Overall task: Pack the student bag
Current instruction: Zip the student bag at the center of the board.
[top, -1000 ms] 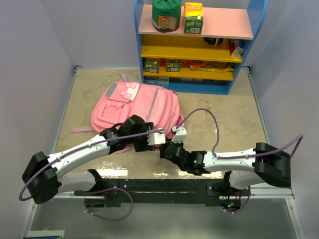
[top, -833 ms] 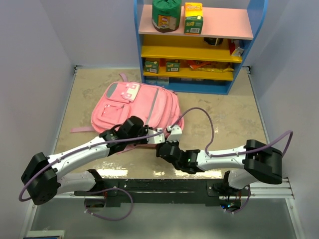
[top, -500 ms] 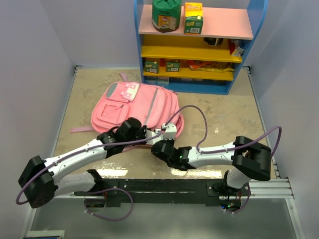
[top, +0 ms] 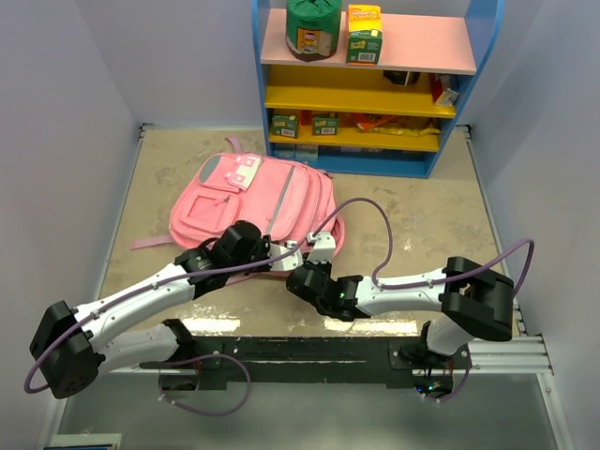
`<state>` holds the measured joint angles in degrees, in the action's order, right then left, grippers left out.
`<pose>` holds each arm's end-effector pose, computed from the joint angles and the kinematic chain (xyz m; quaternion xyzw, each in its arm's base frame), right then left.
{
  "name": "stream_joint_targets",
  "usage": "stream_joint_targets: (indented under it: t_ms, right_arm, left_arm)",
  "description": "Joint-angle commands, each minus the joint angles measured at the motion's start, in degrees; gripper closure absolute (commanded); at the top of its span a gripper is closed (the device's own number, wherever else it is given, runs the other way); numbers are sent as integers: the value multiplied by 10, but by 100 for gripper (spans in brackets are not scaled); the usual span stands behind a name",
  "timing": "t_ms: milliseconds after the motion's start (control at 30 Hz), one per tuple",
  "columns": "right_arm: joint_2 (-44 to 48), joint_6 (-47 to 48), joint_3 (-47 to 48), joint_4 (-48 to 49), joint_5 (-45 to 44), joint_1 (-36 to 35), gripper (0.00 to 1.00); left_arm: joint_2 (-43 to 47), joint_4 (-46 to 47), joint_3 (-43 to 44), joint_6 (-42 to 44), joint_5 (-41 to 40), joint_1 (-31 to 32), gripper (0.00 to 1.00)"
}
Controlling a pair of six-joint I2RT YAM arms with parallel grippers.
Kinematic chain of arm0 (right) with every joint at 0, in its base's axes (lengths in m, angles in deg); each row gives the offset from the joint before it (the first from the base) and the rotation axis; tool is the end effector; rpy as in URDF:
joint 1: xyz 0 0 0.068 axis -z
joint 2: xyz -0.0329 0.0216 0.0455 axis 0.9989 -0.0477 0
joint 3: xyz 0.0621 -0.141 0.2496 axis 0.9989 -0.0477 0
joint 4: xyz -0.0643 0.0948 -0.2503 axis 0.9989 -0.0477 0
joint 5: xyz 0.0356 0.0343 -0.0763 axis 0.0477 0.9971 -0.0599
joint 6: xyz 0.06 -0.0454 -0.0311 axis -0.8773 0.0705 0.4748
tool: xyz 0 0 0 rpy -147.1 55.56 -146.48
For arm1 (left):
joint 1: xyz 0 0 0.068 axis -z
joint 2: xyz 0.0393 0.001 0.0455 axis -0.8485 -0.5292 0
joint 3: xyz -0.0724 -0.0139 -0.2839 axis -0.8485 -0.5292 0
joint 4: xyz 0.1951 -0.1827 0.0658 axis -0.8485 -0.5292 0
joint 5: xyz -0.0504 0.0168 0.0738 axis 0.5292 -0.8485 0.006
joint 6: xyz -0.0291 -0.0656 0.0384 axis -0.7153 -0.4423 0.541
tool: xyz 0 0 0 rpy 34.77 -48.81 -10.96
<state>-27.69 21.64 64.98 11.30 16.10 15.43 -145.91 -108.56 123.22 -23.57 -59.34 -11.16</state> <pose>0.1495 0.2940 0.1678 -0.0017 0.8644 0.1436 0.4819 0.1767 -0.1849 0.2299 0.6170 0.6682 -0.0102 0.4156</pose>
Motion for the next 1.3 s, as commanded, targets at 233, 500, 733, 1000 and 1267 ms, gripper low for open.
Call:
stream_joint_targets:
  t_ms: [233, 500, 733, 1000, 1267]
  right_arm:
    - [134, -29, -83, -44, -12, 9, 100]
    - [176, -42, -91, -84, -43, 9, 100]
    - [172, -14, -84, -89, -57, 46, 100]
    - [194, 74, -56, -46, -81, 78, 100]
    - [164, 104, -43, -36, -62, 139, 100]
  left_arm:
    - [53, -33, 15, -6, 0, -25, 100]
    - [74, -83, 33, -3, 7, -29, 100]
    - [123, -160, 44, 22, 22, -37, 100]
    - [153, -224, 24, 74, 54, -37, 100]
    - [198, -290, 30, 159, 31, -37, 100]
